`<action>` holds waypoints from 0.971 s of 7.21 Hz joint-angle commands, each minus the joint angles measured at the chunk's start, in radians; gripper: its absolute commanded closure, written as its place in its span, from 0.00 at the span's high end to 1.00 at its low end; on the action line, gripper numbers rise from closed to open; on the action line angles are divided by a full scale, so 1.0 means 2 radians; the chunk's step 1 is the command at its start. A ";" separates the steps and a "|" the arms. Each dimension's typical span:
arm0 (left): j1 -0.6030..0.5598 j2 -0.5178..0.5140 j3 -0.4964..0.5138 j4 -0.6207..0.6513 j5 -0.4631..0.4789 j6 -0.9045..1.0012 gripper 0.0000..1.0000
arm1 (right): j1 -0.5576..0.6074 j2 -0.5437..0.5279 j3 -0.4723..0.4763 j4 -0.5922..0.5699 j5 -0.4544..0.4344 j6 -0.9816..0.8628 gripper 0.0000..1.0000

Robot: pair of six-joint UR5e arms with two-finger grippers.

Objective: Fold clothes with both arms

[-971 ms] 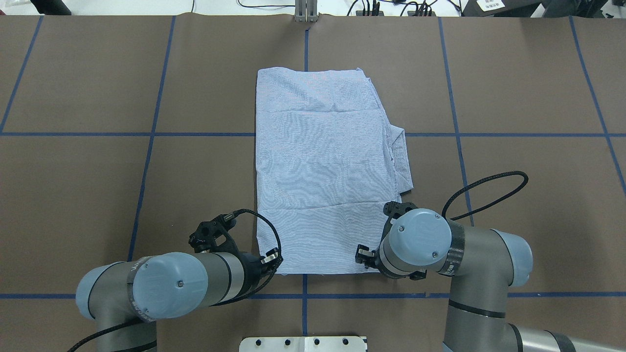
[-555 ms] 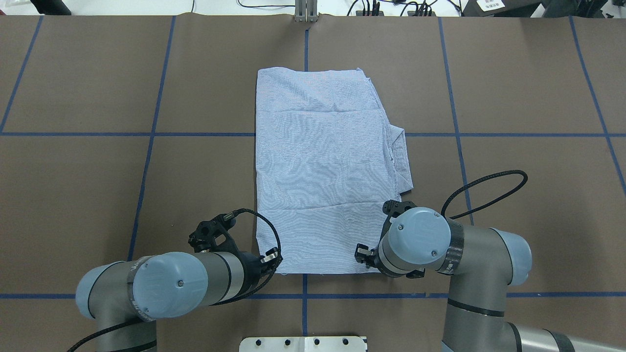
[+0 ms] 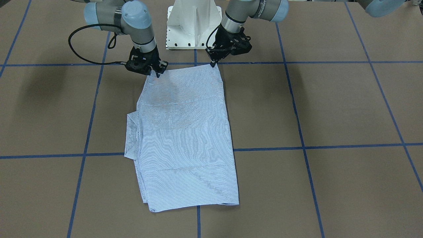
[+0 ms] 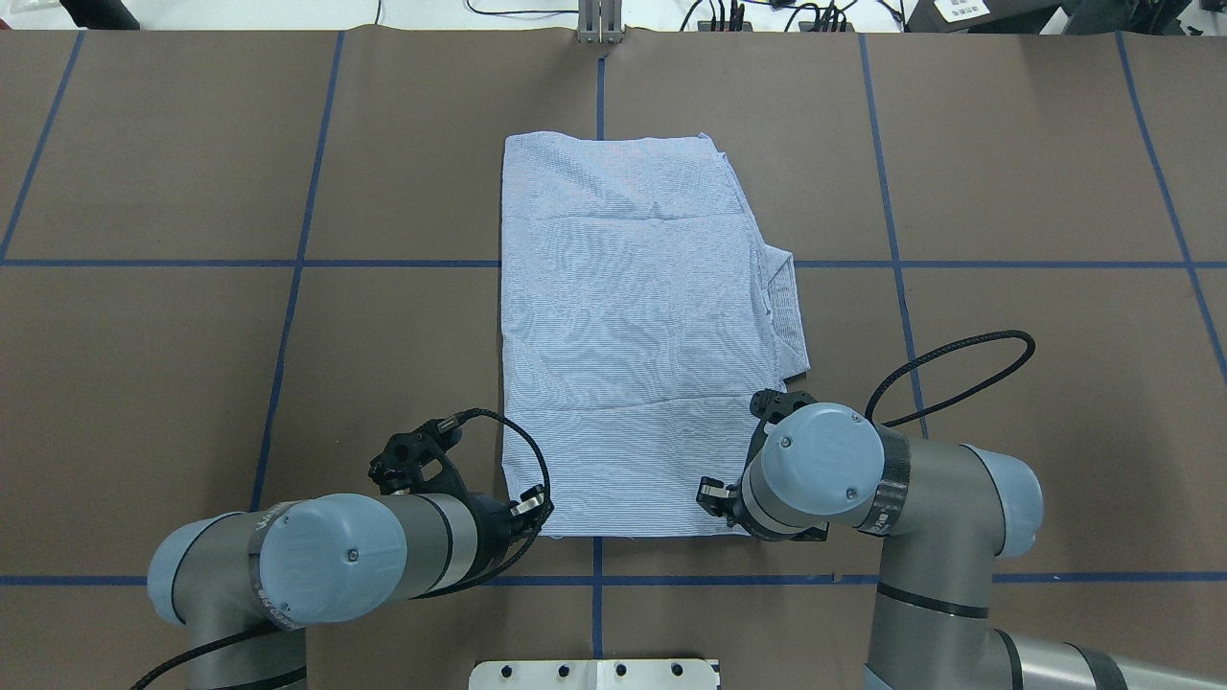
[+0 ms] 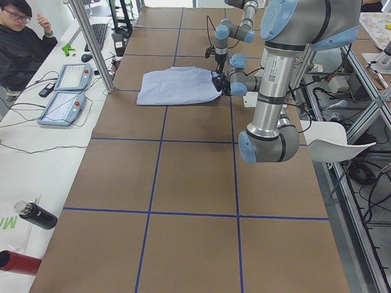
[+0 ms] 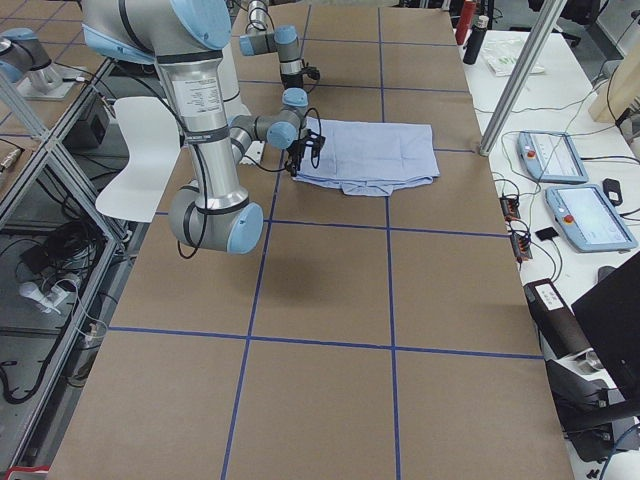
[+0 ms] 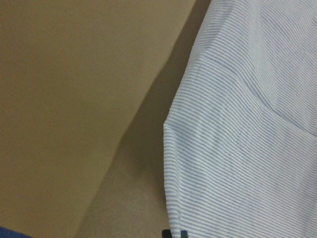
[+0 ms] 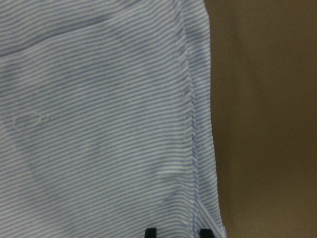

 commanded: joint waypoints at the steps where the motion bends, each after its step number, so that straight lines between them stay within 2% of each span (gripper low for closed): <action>1: 0.000 0.000 -0.001 0.001 0.000 0.000 0.00 | 0.000 0.000 0.000 -0.001 0.000 0.000 0.43; 4: 0.000 0.000 0.000 0.001 0.000 0.000 0.00 | 0.002 -0.001 0.000 -0.005 0.002 0.000 0.53; 7: 0.000 0.000 0.000 0.001 0.000 0.000 0.00 | 0.002 -0.002 0.000 -0.006 0.004 0.000 0.53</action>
